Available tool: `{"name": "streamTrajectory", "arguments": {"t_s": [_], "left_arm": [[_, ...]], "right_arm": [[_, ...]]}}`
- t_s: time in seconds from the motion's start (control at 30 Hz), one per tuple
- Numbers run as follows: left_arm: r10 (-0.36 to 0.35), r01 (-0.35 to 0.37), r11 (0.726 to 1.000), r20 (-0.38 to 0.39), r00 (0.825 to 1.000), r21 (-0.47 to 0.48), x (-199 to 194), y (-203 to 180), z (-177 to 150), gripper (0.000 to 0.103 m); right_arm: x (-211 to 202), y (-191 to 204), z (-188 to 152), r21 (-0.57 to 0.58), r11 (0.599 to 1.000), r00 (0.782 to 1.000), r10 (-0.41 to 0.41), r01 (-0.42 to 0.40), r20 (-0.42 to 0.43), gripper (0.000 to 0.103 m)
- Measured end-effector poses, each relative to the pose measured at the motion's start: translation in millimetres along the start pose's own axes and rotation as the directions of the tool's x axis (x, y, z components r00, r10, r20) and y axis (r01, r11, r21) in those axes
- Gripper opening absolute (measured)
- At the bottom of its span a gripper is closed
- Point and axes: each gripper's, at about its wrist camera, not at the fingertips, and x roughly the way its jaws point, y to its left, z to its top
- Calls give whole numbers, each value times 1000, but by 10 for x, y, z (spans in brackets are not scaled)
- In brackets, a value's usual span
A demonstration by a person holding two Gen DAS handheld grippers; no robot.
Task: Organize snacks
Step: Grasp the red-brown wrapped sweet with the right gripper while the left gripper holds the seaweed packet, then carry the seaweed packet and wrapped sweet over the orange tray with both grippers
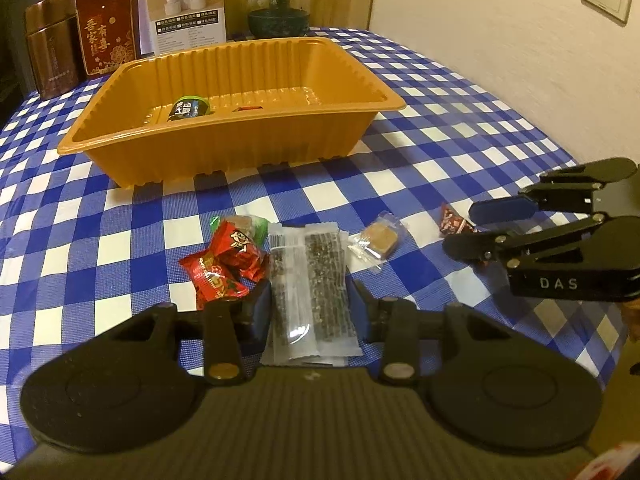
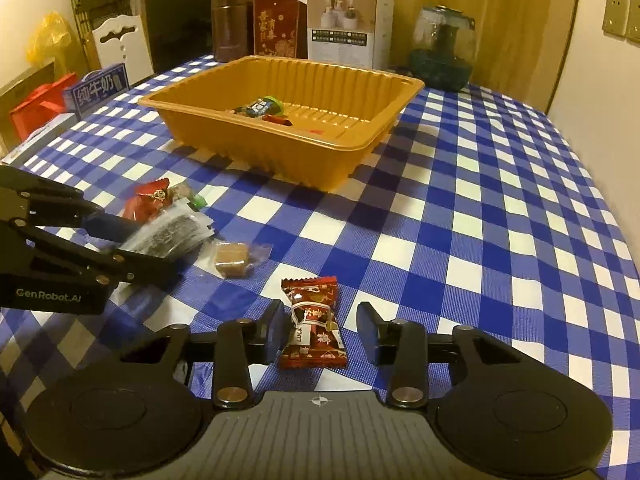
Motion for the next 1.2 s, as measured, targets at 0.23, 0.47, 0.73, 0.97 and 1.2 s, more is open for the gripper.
{"name": "streamTrajectory", "arguments": {"t_s": [0.23, 0.47, 0.73, 0.97, 1.2], "left_arm": [[6, -6, 1000, 5, 1000, -2, -12, -11, -9, 37], [6, -6, 1000, 1, 1000, -4, -34, -6, -12, 34], [-15, 15, 1000, 15, 1000, -11, -155, -28, 39, 34], [-20, 21, 999, 28, 999, -38, -358, -4, 111, 34], [-14, 17, 998, 51, 999, -63, -622, 62, 239, 34]], "right_arm": [[-9, 80, -11, 12, 1000, 1000, -10, 10, 3, 26], [-63, 103, -41, 58, 998, 1000, -30, 30, -5, 24], [-234, 92, -18, 136, 990, 999, -36, 35, 2, 24], [-442, 147, 96, 196, 980, 999, -36, 33, 13, 24], [-660, 247, 256, 252, 967, 999, -31, 22, 34, 24]]}}
